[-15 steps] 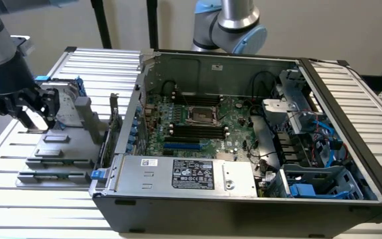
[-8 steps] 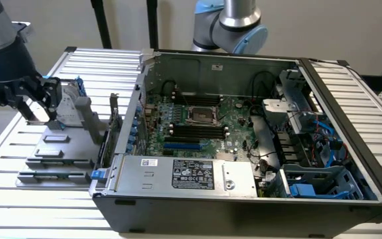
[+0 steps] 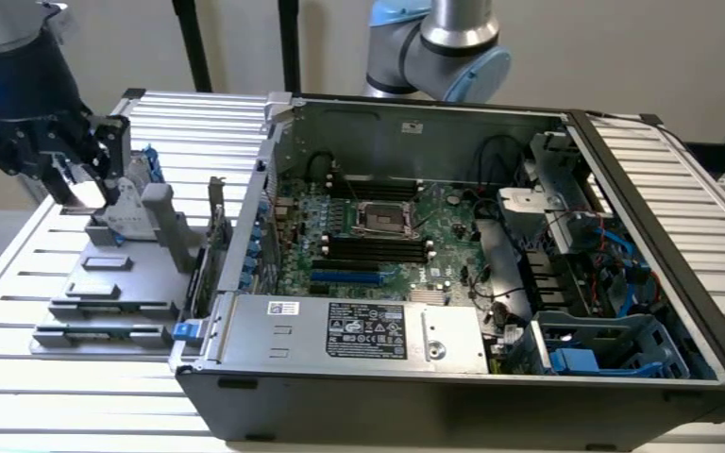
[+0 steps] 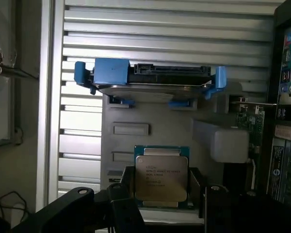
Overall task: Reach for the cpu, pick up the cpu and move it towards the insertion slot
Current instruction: 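Pick up the cpu and move it towards the insertion slot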
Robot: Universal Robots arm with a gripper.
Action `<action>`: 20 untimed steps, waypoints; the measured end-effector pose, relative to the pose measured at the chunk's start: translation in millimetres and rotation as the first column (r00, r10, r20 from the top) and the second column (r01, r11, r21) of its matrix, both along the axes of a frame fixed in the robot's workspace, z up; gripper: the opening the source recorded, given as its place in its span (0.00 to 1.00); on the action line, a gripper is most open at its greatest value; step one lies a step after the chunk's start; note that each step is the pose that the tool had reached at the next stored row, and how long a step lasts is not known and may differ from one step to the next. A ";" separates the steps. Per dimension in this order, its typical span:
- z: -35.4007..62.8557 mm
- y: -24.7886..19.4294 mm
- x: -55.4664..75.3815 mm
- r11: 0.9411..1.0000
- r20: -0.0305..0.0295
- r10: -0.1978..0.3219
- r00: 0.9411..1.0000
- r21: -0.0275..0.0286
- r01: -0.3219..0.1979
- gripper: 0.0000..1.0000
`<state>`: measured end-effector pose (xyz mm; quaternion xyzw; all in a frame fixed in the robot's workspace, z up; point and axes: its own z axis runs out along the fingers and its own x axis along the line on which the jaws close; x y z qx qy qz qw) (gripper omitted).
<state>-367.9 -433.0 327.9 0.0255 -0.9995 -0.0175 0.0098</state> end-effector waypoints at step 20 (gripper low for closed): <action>38.3 0.0 91.2 1.000 -0.014 0.000 1.000 0.026 0.000 0.54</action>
